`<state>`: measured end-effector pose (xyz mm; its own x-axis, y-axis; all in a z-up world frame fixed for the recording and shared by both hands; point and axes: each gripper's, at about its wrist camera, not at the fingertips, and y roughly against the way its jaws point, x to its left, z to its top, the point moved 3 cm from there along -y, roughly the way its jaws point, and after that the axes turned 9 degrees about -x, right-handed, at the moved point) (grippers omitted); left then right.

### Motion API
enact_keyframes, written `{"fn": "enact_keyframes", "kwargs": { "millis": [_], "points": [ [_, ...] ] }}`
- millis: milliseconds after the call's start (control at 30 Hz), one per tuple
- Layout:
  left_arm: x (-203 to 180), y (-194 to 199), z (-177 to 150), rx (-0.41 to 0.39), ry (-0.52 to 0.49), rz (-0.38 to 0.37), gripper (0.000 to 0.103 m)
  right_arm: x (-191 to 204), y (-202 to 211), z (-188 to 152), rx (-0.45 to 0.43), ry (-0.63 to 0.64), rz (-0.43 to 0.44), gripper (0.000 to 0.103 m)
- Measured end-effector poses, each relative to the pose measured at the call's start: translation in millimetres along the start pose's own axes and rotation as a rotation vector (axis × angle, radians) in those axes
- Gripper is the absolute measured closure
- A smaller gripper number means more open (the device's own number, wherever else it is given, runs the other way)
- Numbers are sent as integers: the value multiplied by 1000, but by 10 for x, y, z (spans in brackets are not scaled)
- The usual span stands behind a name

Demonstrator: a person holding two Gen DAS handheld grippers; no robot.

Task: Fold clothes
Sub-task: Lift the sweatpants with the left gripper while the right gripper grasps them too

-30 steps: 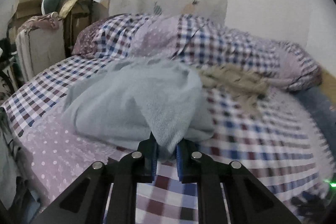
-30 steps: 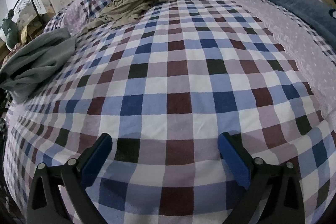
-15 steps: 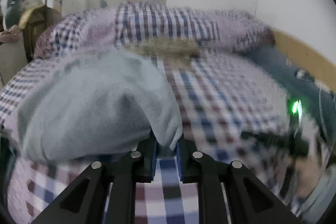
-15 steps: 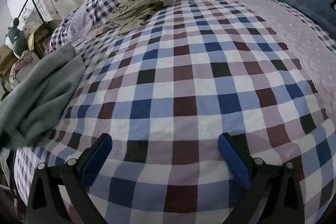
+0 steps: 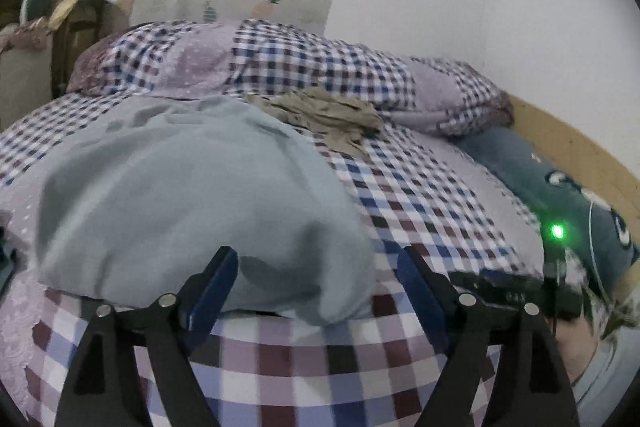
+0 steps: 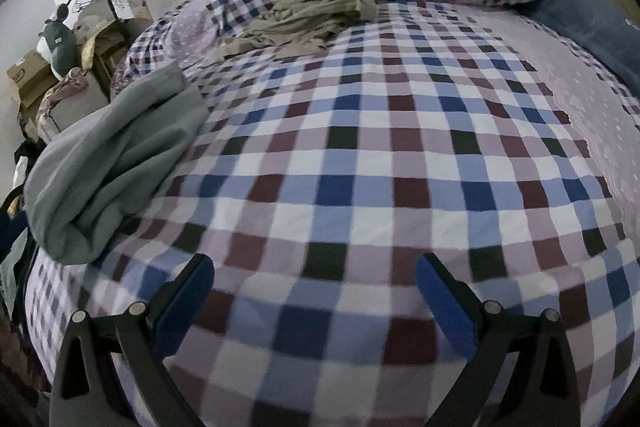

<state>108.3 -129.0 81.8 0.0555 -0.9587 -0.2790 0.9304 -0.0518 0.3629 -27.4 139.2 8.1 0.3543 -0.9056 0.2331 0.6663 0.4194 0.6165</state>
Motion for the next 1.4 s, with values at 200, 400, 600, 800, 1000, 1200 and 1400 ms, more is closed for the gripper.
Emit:
{"fn": "enact_keyframes", "kwargs": {
  "millis": [200, 400, 600, 800, 1000, 1200, 1400],
  "points": [
    [748, 185, 115, -57, 225, 67, 17, 573, 233, -182, -4, 61, 89, 2],
    [1545, 303, 42, -90, 461, 165, 17, 1408, 311, -480, -5, 130, 205, 7],
    [2038, 273, -107, -44, 576, 272, 17, 1902, 180, -457, -10, 144, 201, 24],
    [2025, 32, -207, 38, 559, 175, 17, 2114, -35, -138, 28, 193, 149, 85],
    [1720, -168, -170, 149, 494, -12, 42, 2264, 277, 361, -32, 344, 117, 93],
    [1176, -131, 71, 116, 393, -312, 70, 2297, 708, 1260, -174, 310, 66, 94],
    [607, 30, 257, 45, 386, -683, 70, 2341, 1015, 1869, -227, 340, 26, 93]
  ]
}}
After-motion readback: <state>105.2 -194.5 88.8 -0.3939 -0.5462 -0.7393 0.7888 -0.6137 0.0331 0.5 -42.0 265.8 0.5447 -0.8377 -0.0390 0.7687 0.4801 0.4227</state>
